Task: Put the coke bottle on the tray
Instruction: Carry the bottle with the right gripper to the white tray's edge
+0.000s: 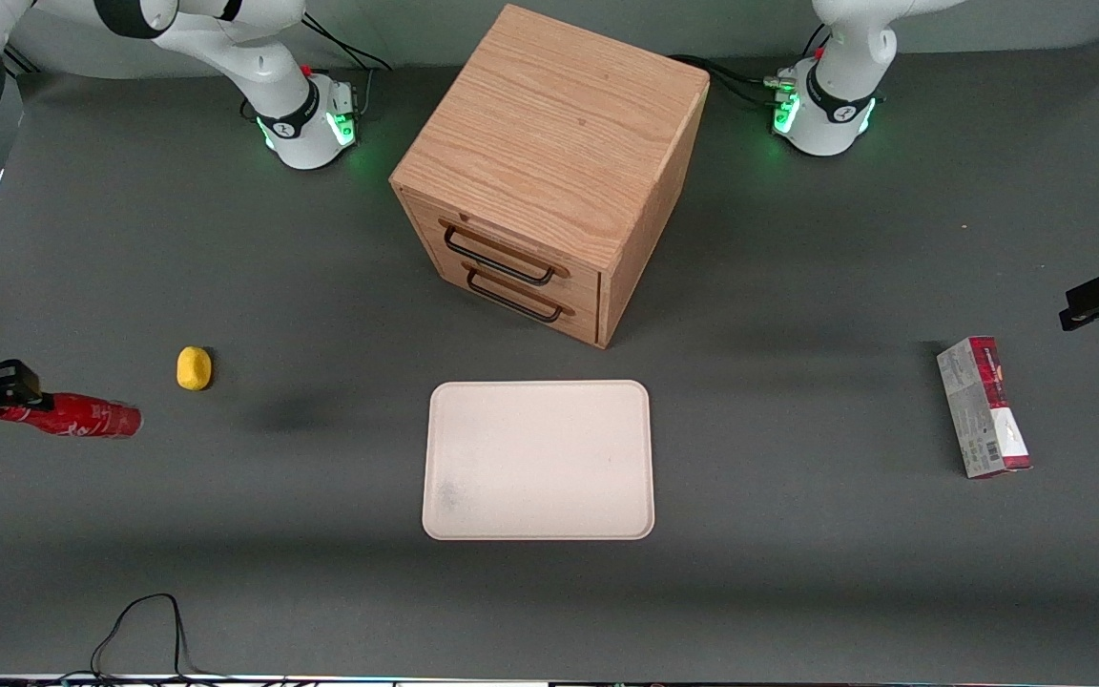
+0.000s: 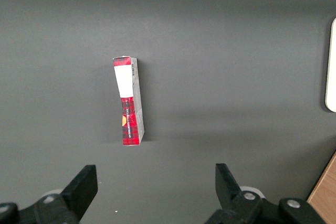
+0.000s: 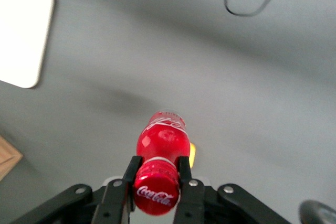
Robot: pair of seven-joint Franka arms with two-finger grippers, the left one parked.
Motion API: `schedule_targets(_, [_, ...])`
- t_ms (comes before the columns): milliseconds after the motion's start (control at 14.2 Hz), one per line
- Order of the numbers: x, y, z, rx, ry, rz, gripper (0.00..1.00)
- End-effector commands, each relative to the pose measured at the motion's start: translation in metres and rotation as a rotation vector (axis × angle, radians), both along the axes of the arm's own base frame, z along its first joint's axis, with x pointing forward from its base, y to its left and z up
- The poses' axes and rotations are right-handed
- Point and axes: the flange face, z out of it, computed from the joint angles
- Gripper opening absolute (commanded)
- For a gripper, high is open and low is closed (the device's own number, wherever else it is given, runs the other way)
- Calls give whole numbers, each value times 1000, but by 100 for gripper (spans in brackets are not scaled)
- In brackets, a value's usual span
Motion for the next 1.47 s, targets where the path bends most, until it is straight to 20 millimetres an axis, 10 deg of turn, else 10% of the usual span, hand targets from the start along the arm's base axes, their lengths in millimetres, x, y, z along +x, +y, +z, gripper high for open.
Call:
schedule_targets(0, [-1, 55, 34, 4, -27, -15, 0])
schedule_targets(421, [-3, 201, 38, 118, -55, -151, 0])
schedule_targets(772, [10, 325, -39, 40, -130, -176, 0])
schedule_targets(1404, [55, 371, -216, 28, -201, -152, 0])
